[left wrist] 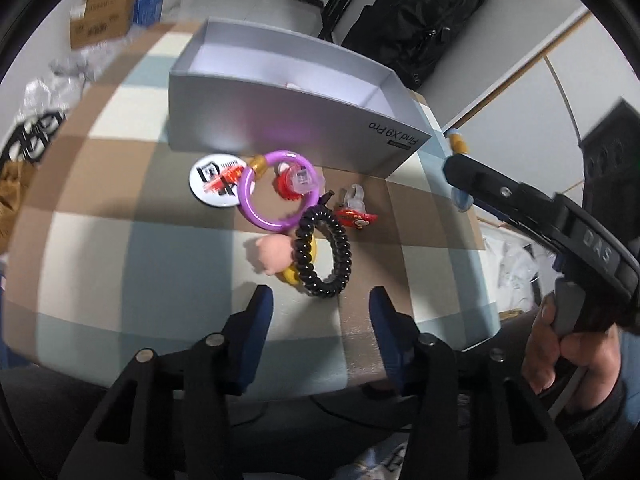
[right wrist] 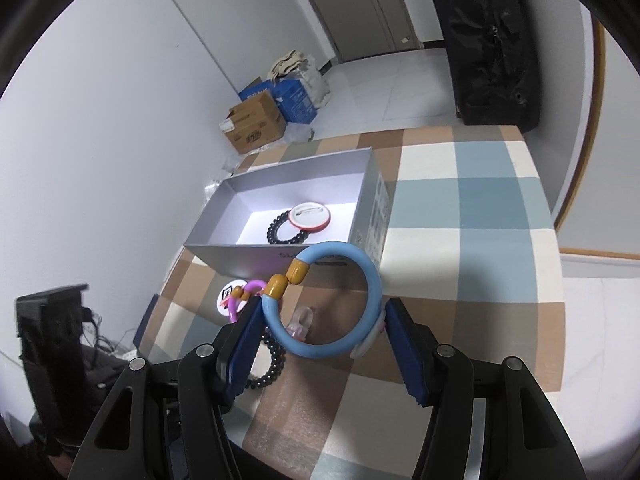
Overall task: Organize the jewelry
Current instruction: 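Grasp the second black bead bracelet with the left gripper while the right holds the blue ring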
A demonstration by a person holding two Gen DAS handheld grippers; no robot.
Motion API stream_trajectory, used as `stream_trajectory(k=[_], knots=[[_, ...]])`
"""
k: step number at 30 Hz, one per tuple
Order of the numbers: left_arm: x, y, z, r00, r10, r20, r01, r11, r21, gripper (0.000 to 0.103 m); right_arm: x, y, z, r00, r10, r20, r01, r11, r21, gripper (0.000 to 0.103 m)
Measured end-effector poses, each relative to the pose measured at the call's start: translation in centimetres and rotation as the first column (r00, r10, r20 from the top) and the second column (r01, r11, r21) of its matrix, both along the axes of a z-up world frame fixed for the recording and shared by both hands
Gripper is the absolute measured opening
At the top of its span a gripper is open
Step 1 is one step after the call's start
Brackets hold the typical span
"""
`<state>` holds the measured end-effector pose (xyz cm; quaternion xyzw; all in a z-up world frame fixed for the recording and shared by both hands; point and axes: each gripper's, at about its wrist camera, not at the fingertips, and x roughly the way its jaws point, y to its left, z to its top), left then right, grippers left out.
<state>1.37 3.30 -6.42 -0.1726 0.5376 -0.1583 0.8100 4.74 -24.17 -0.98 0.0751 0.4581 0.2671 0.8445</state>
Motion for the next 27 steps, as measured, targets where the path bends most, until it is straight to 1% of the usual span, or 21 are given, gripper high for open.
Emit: stream_trajectory(k=[3, 4, 6, 8, 10, 11, 12, 14, 17, 22, 24, 27], knots=[[0.4, 0.4, -0.2, 0.999, 0.028, -0.026, -0.029, 0.999, -0.038, 0.036, -0.2, -0.6, 0.2, 1.000, -0.006, 0.000, 0.006, 1.000, 0.008, 0.060], [0.4, 0.4, -0.3, 0.999, 0.035, -0.035, -0.037, 0.998, -0.051, 0.036, -0.2, -0.7, 0.3, 1.000, -0.007, 0.000, 0.007, 1.000, 0.010, 0.060], [0.6, 0.4, -0.5, 0.997, 0.052, -0.053, -0.055, 0.997, -0.057, 0.035, -0.3, -0.8, 0.4, 1.000, -0.009, 0.003, 0.009, 1.000, 0.015, 0.060], [1.0, 0.7, -0.7, 0.995, 0.072, -0.068, -0.077, 0.994, -0.072, 0.030, -0.2, -0.9, 0.5, 1.000, -0.011, 0.005, 0.011, 1.000, 0.018, 0.060], [1.2, 0.9, -1.1, 0.992, 0.090, -0.090, -0.097, 0.992, -0.086, 0.020, -0.3, -1.1, 0.6, 1.000, -0.014, 0.006, 0.014, 1.000, 0.022, 0.060], [1.3, 1.1, -1.1, 0.990, 0.100, -0.097, -0.109, 0.990, -0.091, 0.018, -0.3, -1.2, 0.7, 1.000, -0.017, 0.007, 0.016, 1.000, 0.025, 0.060], [1.3, 1.2, -1.2, 0.988, 0.110, -0.106, -0.121, 0.988, -0.098, 0.013, -0.3, -1.4, 0.7, 1.000, -0.018, 0.007, 0.018, 0.999, 0.027, 0.060], [1.5, 1.1, -1.4, 0.987, 0.112, -0.119, -0.124, 0.987, -0.099, 0.009, -0.4, -1.6, 0.8, 1.000, -0.023, 0.008, 0.022, 0.999, 0.033, 0.060], [1.6, 0.7, -1.2, 0.988, 0.106, -0.113, -0.114, 0.991, -0.067, 0.008, -0.5, -1.8, 0.8, 1.000, -0.024, 0.008, 0.024, 0.999, 0.034, 0.060], [1.2, 0.3, -1.0, 0.991, 0.081, -0.109, -0.086, 0.995, -0.045, 0.006, -0.3, -1.9, 1.0, 1.000, -0.025, 0.007, 0.024, 0.999, 0.039, 0.060], [1.1, 0.1, -0.7, 0.993, 0.066, -0.099, -0.071, 0.997, -0.041, 0.006, -0.3, -1.8, 1.0, 1.000, -0.024, 0.007, 0.023, 0.999, 0.040, 0.060], [0.9, -0.3, -0.2, 0.996, 0.046, -0.071, -0.047, 0.999, -0.013, 0.006, -0.4, -1.6, 1.0, 1.000, -0.019, 0.008, 0.019, 0.999, 0.039, 0.060]])
